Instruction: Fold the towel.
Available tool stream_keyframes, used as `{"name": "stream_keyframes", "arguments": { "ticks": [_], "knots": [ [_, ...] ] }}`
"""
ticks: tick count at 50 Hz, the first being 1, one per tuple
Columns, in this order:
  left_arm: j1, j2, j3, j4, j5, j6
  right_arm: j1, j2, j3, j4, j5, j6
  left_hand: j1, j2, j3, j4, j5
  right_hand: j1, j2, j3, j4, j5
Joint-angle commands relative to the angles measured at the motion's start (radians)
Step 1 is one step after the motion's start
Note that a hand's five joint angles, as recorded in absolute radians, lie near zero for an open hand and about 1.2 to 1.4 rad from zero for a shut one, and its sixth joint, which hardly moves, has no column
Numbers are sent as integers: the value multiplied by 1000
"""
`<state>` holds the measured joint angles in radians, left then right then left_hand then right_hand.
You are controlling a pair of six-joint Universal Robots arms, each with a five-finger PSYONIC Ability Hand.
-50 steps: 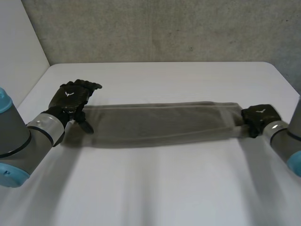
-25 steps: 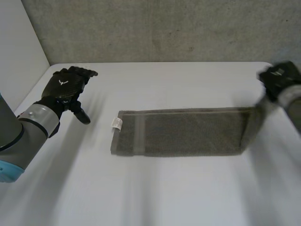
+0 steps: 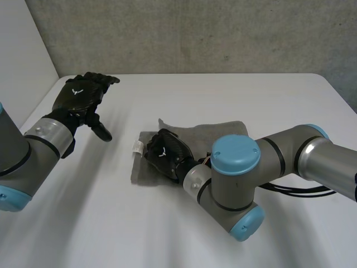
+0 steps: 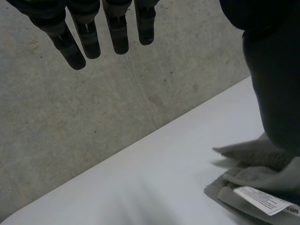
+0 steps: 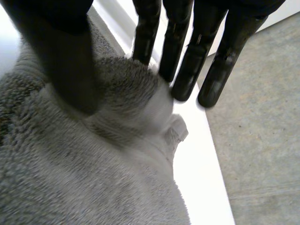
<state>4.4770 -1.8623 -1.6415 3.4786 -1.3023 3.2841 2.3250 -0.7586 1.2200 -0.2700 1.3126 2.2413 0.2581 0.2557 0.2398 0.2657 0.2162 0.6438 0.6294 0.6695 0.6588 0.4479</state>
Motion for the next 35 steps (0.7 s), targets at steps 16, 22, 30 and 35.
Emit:
{"name": "stream_keyframes", "arguments": {
  "ticks": [16,22,30,35],
  "knots": [
    [-225,-156,152,2,-80,9,-318,-413,289,121,19,586,-83,-80,-64,-90,-215,-469,-455,-495,-484,-448],
    [-288,-288,236,-3,-144,23,-404,-407,406,146,13,586,-80,-77,-61,-87,-212,-469,-455,-495,-484,-448],
    [-323,-439,307,-10,-262,196,-454,-331,447,120,13,586,-65,-63,-47,-73,-198,-307,-292,-332,-322,-285],
    [-331,-475,304,-12,-308,256,-454,-295,432,117,16,584,-65,-63,-47,-73,-198,-169,-155,-195,-184,-148]
  ]
}}
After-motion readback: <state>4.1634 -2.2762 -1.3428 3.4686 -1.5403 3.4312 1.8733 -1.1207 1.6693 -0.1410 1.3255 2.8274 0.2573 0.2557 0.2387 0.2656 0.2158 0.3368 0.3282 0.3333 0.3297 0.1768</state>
